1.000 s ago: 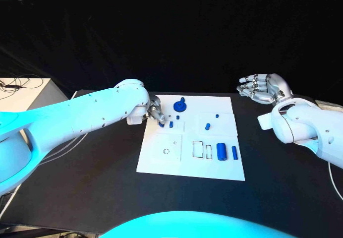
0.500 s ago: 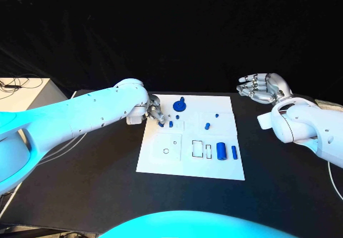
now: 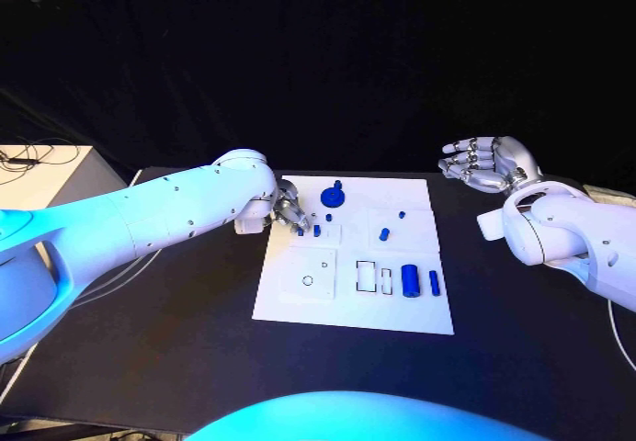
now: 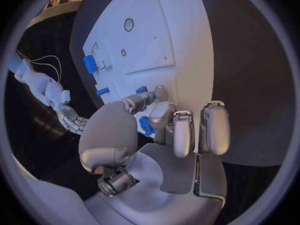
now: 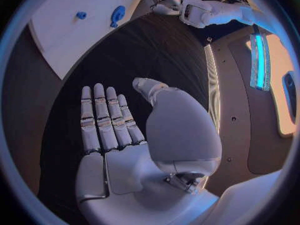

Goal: Assemble the parts on the task board

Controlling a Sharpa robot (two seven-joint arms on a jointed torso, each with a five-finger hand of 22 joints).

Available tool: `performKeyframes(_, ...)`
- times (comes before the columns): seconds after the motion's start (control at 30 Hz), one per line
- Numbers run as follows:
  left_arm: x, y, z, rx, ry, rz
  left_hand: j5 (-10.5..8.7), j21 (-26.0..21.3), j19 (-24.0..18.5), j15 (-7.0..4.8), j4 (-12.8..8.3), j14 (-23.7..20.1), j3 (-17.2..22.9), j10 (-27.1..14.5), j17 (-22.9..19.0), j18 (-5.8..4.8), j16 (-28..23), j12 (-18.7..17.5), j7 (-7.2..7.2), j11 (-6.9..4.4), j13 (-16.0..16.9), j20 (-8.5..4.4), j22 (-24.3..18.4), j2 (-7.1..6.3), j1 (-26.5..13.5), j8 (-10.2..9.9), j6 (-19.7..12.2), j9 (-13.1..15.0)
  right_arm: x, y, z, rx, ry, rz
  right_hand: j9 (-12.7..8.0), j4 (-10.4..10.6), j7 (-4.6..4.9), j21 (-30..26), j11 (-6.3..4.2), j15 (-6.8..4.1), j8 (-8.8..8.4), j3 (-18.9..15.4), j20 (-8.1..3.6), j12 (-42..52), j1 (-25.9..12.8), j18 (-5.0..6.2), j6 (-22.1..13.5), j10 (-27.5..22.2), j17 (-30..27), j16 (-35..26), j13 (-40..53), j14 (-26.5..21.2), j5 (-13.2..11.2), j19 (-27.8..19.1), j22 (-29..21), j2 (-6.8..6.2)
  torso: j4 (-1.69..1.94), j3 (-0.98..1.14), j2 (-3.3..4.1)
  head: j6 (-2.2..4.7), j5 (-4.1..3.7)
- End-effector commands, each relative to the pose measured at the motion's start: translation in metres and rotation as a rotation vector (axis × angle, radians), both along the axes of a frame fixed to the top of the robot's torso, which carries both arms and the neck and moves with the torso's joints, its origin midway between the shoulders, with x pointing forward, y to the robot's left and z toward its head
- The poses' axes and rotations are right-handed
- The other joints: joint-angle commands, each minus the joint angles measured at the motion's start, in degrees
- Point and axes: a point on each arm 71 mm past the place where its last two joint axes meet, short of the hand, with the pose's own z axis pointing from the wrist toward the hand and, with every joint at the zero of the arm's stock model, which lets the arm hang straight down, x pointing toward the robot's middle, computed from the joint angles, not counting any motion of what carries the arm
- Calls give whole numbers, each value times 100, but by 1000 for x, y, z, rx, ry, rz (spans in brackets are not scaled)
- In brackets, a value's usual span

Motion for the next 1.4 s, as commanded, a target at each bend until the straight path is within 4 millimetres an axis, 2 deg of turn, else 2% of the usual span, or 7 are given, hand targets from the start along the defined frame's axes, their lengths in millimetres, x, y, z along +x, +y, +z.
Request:
performKeyframes(0.03, -2, -4, -2, -6, 18, -18, -42, 15, 14, -9, 36, 647, -84, -2, 1509, -90, 19, -14, -182, -36, -1, 41, 300, -39, -42, -31, 169, 12, 0, 2, 0, 1, -2, 20, -7, -1, 405, -10, 27, 32, -18, -37, 8, -2, -48, 29, -7, -14, -10, -34, -10, 8, 31, -28, -5, 17, -3, 1, 2, 0, 0)
performKeyframes(0.5, -1, 0, -1, 0, 8, -9, -49, 9, 8, -13, 70, 647, -169, -21, 1509, -87, 19, -47, -184, -38, -50, 41, 292, -73, -62, -46, 151, 28, 0, 1, 0, 1, -1, 20, -9, -5, 404, -11, 27, 33, -17, -37, 9, 0, -45, 29, -5, -14, -16, -39, -10, 6, 38, -33, -15, 19, -2, -2, 2, -6, -8)
performKeyframes(1.0, -3, 3, 3, -13, -20, -4, -136, -28, -21, -28, 442, 647, -913, -122, 1509, -74, 19, -120, -178, -40, -149, 6, 251, -287, -168, -84, 40, 160, -1, 0, -2, 0, 2, 19, -10, -6, 404, -12, 27, 34, -17, -37, 9, 0, -44, 28, -4, -14, -18, -42, -11, 5, 40, -36, -20, 20, -5, -10, 6, 4, -24)
performKeyframes(1.13, -3, 3, 4, -17, -28, -1, -286, -47, -36, -30, 601, 647, -1173, -222, 1509, -68, 19, -204, -161, -35, -298, -26, 229, -314, -125, -78, -65, 229, -1, 0, -2, 0, 3, 19, -12, -7, 404, -13, 27, 34, -17, -38, 10, 2, -44, 28, -3, -13, -21, -45, -11, 4, 43, -39, -26, 22, -6, -9, 4, 7, -30)
performKeyframes(1.2, -3, 4, 5, -20, -32, 0, -545, -63, -49, -24, 721, 647, -1344, -287, 1509, -63, 19, -235, -144, -23, -366, -46, 210, -336, -70, -73, -137, 275, -1, 0, -3, 0, 3, 19, -12, -7, 404, -13, 27, 34, -17, -38, 10, 2, -44, 28, -3, -13, -21, -45, -11, 4, 43, -39, -26, 22, -3, -8, 3, 1, -27)
performKeyframes(1.4, -3, 4, 8, -33, -47, 10, -618, -79, -65, -20, 792, 647, -1438, -321, 1509, -58, 19, -252, -137, -16, -409, -56, 189, -356, -20, -69, -170, 298, -1, 0, -3, 0, 5, 19, -13, -7, 404, -14, 27, 35, -16, -38, 11, 3, -45, 27, -2, -13, -24, -47, -11, 4, 45, -44, -32, 24, 1, -9, 1, 4, -31)
